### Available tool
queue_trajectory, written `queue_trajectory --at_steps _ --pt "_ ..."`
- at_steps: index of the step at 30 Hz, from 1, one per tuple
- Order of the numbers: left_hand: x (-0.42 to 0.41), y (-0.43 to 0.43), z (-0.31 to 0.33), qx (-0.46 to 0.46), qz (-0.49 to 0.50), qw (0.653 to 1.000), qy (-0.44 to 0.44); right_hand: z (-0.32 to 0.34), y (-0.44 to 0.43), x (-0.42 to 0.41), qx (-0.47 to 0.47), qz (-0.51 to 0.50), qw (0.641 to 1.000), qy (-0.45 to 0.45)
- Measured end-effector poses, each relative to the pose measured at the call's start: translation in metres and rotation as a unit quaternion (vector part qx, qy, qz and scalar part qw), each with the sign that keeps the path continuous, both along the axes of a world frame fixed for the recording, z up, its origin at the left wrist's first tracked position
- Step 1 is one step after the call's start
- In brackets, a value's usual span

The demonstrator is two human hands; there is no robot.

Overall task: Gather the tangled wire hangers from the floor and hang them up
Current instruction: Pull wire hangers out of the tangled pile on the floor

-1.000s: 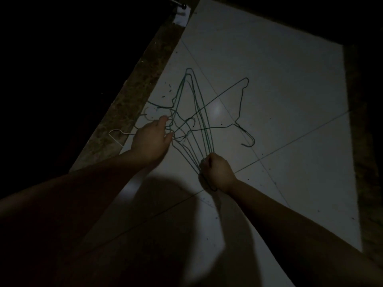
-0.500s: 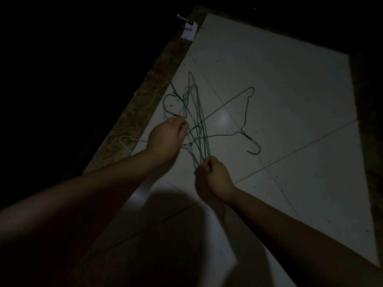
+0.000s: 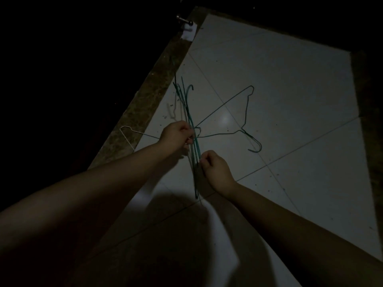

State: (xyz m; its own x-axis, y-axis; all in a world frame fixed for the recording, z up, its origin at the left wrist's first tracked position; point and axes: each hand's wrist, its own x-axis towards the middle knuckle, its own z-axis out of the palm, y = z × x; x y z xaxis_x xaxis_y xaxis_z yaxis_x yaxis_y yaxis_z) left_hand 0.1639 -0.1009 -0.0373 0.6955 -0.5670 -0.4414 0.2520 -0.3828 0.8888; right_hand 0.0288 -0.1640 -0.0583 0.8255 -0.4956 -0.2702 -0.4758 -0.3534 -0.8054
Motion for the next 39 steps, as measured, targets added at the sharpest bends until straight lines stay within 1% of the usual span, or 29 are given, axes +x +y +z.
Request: queue_trajectory --at_steps 5,8,11,13,16,19,22,24,26,29,30,33,34,37,39 --pt "-0.011 -0.001 -0.001 -0.022 -0.03 0.998 0.043 -0.005 -0.001 0.006 0.016 -0.003 1.0 0.004" --pt "-0.014 0.0 0.0 -0.045 0.004 0.995 0.089 -0.005 0.003 0.01 0.023 0.011 1.0 0.003" --pt "-0.01 0.002 0.001 -0.053 0.017 0.996 0.075 0.003 0.008 0.013 0.049 -0.032 0.996 -0.072" --pt "-0.01 0.002 0.003 -0.079 0.02 0.993 0.091 0.008 0.01 0.018 0.044 -0.058 0.991 -0.111" --pt "-0.014 0.001 0.007 -0.106 0.034 0.985 0.133 0.009 0.01 0.027 0.029 -0.097 0.988 -0.117" --pt "-0.018 0.001 0.009 -0.098 0.027 0.986 0.131 0.009 0.008 0.031 0.021 -0.116 0.988 -0.1" --pt "-0.018 0.0 0.013 -0.091 0.072 0.987 0.115 0.013 0.009 0.029 0.083 -0.124 0.984 -0.095" --pt "-0.016 -0.001 0.014 -0.097 0.127 0.977 0.14 0.016 0.012 0.026 0.12 -0.132 0.979 -0.099" --pt "-0.013 -0.001 0.013 -0.108 0.155 0.969 0.161 0.019 0.015 0.025 0.146 -0.141 0.974 -0.104" --pt "-0.005 -0.001 0.014 -0.127 0.161 0.968 0.143 0.022 0.017 0.021 0.196 -0.153 0.962 -0.11" --pt "-0.003 0.0 0.015 -0.124 0.153 0.972 0.127 0.023 0.017 0.02 0.191 -0.155 0.963 -0.112" --pt "0.002 0.002 0.022 -0.117 0.127 0.979 0.107 0.024 0.012 0.02 0.132 -0.165 0.97 -0.12" --pt "0.002 0.003 0.023 -0.114 0.12 0.981 0.102 0.026 0.009 0.021 0.132 -0.18 0.966 -0.128" --pt "0.001 0.007 0.029 -0.096 0.095 0.987 0.085 0.033 -0.002 0.021 0.171 -0.227 0.945 -0.162" --pt "0.001 0.01 0.033 -0.085 0.078 0.99 0.083 0.036 -0.01 0.02 0.159 -0.233 0.945 -0.164"
